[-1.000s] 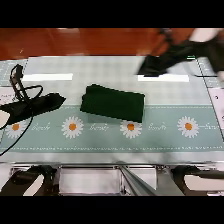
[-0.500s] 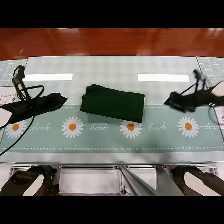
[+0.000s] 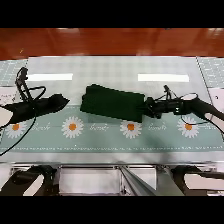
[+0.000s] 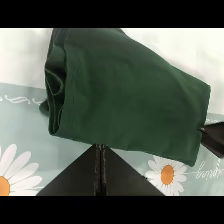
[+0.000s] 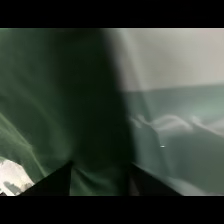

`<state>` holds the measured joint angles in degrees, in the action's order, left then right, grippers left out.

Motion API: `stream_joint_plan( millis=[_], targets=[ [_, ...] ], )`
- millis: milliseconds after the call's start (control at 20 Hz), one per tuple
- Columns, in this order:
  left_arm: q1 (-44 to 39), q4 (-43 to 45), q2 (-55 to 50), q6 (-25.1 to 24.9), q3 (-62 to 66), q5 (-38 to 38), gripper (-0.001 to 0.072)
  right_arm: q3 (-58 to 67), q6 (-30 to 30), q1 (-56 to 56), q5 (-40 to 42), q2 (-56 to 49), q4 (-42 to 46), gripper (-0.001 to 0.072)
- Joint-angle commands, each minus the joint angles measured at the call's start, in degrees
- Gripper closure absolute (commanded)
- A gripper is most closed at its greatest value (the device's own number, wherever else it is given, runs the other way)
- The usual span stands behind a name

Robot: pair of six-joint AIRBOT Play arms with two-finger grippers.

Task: Fold the shirts.

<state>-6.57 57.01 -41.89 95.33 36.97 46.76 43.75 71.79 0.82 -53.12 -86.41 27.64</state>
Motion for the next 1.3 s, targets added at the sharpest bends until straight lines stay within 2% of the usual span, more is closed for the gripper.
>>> stream_joint_plan(
  millis=[0, 50, 100, 200, 400, 650, 900, 1250],
  targets=[
    [0.0, -0.1, -0.2, 0.0, 0.0, 0.4, 0.0683, 5.2, -1.1, 5.3, 0.5, -4.6, -1.8, 0.0366],
    [0.0, -0.1, -0.4, 0.0, 0.0, 0.4, 0.0683, 7.4, -1.1, 6.4, -0.2, -4.9, -1.7, 0.0507],
    [0.0, -0.1, -0.5, 0.0, 0.0, 0.4, 0.0683, 9.7, -2.1, 7.3, -1.0, -4.8, -1.4, 0.0684],
    [0.0, -0.1, -0.8, 0.0, 0.0, 0.4, 0.0683, 17.0, -2.1, 9.3, -4.7, -4.8, 1.1, 0.0687],
    [0.0, -0.1, -1.7, 0.0, 0.0, 0.3, 0.0683, 36.8, 8.0, 14.2, -12.2, -4.9, 16.6, 0.0688],
    [0.0, -0.1, -2.5, 0.0, 0.0, -0.8, 0.0683, 60.1, 16.7, 12.9, -23.5, -4.9, 27.0, 0.0688],
    [0.0, -0.1, -2.4, 0.0, 0.0, 0.0, 0.0683, 73.8, 20.2, 2.3, -37.2, -4.3, 30.1, 0.0688],
    [0.0, -0.1, -2.3, 0.0, 0.0, 0.7, 0.0683, 74.1, 22.6, -21.7, -44.0, 2.1, 28.1, 0.0688]
  ],
)
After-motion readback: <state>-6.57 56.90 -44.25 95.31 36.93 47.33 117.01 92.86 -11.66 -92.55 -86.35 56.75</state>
